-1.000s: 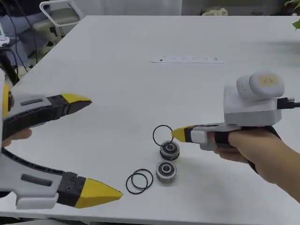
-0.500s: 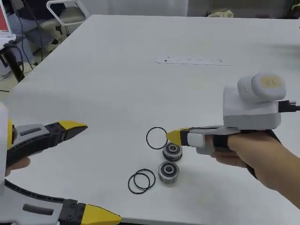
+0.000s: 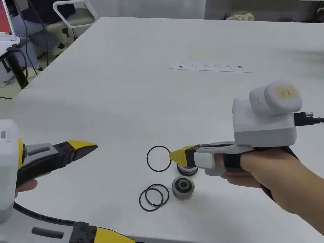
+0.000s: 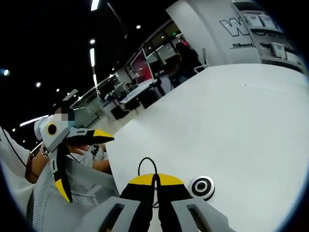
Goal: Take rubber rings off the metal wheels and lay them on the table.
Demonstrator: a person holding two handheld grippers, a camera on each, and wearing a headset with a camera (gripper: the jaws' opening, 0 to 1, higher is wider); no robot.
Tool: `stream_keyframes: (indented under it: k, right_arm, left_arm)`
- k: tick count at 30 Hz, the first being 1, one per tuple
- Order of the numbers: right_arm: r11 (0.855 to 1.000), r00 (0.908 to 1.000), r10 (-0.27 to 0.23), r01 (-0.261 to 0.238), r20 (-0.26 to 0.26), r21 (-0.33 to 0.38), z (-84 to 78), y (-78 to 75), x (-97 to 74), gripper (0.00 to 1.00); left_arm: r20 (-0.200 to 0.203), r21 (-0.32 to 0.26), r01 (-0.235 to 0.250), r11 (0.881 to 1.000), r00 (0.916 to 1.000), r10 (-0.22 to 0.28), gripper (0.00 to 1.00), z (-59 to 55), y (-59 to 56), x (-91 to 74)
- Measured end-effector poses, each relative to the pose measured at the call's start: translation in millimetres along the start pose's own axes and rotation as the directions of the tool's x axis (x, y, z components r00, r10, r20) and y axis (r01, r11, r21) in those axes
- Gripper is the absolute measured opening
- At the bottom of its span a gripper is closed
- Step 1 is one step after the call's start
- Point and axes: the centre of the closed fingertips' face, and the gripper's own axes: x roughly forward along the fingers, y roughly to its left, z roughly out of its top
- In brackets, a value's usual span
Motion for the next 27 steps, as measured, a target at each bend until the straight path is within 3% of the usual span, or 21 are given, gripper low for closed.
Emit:
stream_keyframes:
  k: [5, 9, 15, 27]
  right_arm:
    - [0.999, 0.9987, 0.011, -0.013, -0.051, -0.039, -11.4, 5.4, 6.5, 0.0]
    - [0.998, 0.9959, 0.016, -0.022, -0.089, -0.061, -22.5, 10.3, 12.5, 0.0]
    - [0.996, 0.9899, 0.007, -0.019, -0.142, -0.082, -38.9, 9.6, 19.3, 0.0]
    - [0.993, 0.984, -0.03, 0.009, -0.175, -0.122, -51.5, 5.2, 25.0, 0.0]
  left_arm:
    - [-0.015, -0.009, -0.003, 1.0, 0.9999, 0.003, 0.97, -4.0, 1.1, 1.4]
    - [-0.004, -0.016, -0.004, 1.0, 1.0, 0.004, 0.97, -2.7, 1.7, 1.2]
    - [-0.036, -0.008, 0.003, 1.0, 0.9993, -0.003, 0.96, -8.7, 0.0, 3.7]
    - [-0.02, -0.026, -0.005, 1.0, 0.9998, 0.004, 0.95, -8.1, 2.8, 3.4]
